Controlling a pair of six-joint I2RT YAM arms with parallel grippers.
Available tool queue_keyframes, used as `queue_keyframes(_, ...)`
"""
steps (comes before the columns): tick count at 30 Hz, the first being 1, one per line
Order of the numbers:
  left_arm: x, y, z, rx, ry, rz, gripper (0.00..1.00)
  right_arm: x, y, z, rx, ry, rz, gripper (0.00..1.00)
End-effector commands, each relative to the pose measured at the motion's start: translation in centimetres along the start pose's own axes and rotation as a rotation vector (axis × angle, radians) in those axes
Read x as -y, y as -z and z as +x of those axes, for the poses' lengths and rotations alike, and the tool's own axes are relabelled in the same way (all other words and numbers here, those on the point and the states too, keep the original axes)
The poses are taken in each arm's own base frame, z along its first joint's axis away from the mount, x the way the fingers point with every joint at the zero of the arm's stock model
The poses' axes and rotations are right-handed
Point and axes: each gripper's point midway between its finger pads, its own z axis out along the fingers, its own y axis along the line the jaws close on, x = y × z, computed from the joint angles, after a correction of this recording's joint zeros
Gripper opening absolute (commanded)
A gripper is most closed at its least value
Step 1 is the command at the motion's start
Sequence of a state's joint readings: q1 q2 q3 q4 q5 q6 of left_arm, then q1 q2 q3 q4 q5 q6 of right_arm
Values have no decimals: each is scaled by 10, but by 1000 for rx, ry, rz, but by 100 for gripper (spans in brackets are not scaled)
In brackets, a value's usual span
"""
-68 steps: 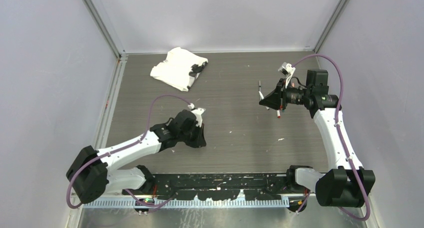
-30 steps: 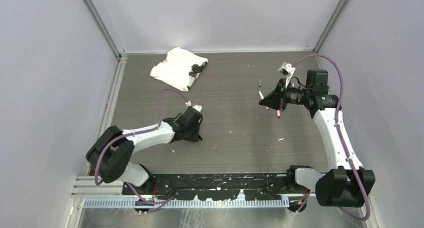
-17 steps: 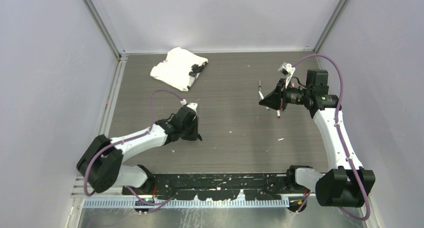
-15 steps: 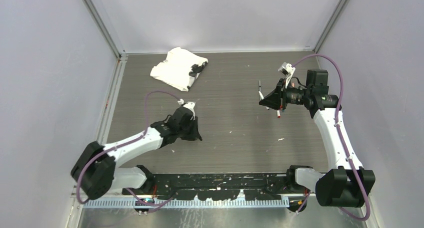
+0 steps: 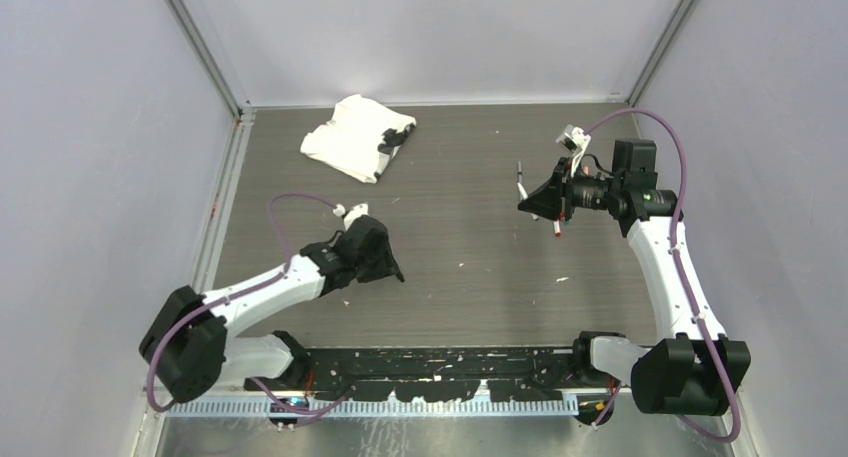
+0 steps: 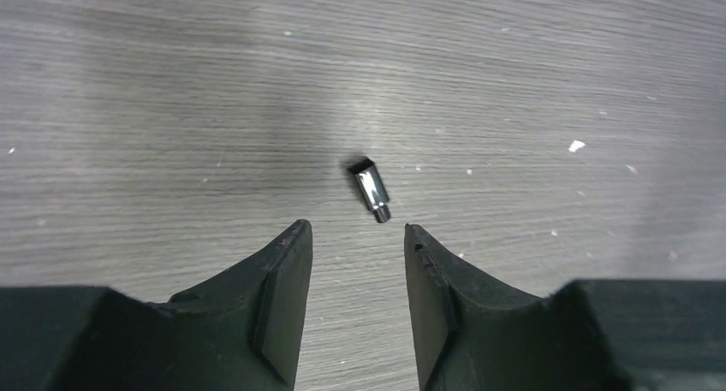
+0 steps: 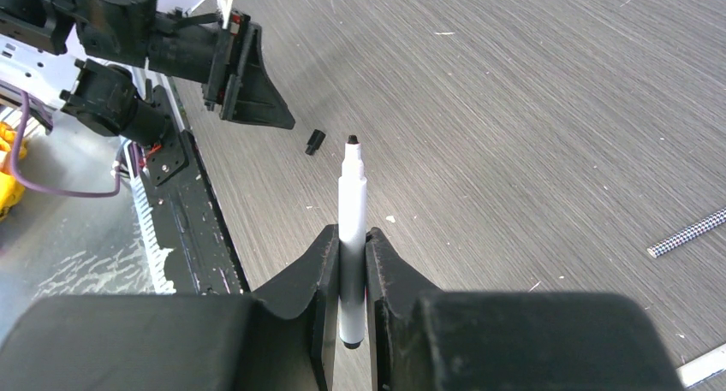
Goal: Insert the pens into the pen caps
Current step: Insert the pen cap onto the pen.
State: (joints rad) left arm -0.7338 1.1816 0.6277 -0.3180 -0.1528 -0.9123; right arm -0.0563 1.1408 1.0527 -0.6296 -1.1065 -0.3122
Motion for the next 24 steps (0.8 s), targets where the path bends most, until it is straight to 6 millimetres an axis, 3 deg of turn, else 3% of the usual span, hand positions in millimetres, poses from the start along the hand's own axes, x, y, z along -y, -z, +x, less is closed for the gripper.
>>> queue_keyframes(1,-10,1,-8,47,59,-213,44,-9,3,-9,26,43,-20,1)
queue_keyframes(11,-8,-22,2,-1,17,-390,48,-9,3,-8,25,42,-21,1)
queue_keyframes(24,-7,-50,10,-42,-11,-464,44,-9,3,-7,23,41,-23,1)
